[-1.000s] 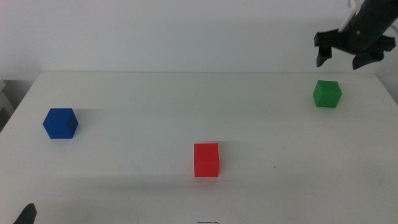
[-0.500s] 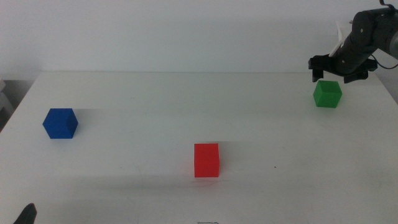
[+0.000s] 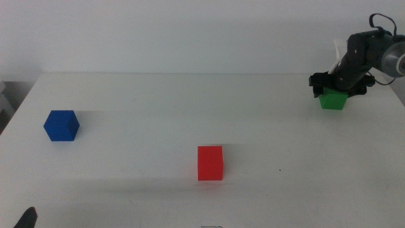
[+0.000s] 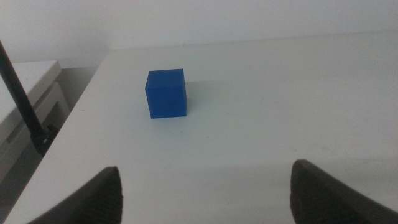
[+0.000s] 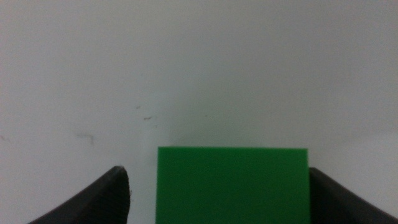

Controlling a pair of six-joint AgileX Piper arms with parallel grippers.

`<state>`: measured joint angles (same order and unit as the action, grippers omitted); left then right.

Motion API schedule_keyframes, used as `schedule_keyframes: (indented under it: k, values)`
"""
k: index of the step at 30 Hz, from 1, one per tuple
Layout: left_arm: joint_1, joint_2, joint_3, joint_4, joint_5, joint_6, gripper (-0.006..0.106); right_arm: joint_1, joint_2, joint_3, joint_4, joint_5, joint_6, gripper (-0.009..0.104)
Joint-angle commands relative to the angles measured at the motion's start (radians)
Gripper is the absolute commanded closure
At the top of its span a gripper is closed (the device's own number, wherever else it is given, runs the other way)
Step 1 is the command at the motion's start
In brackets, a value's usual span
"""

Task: Stack red cubes first, then green, then blue cubes in a specific spot.

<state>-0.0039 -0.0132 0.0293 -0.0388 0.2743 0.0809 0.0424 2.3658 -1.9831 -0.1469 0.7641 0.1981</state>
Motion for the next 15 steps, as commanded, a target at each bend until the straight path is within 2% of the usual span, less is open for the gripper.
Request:
schedule_keyframes:
  k: [1,3,7,11,15]
  values:
    - [-0.004,-0.018,-0.003,-0.008,-0.083,-0.004,0.009,-0.008,-0.067,-0.033,-0.025,-0.045,0.015,0.015]
    - [-0.004,-0.018,-0.003,-0.008,-0.083,-0.004,0.009,-0.008,-0.067,-0.033,-0.026,-0.041,0.037,0.037]
    - [-0.004,-0.018,-0.003,-0.008,-0.083,-0.004,0.009,-0.008,-0.09,-0.033,-0.036,-0.016,0.045,0.096]
    - [-0.004,-0.018,-0.003,-0.008,-0.083,-0.004,0.009,-0.007,-0.176,0.027,-0.037,-0.013,0.048,0.096]
    - [-0.004,-0.018,-0.003,-0.008,-0.083,-0.004,0.009,-0.005,-0.366,0.255,-0.018,-0.09,0.1,0.096]
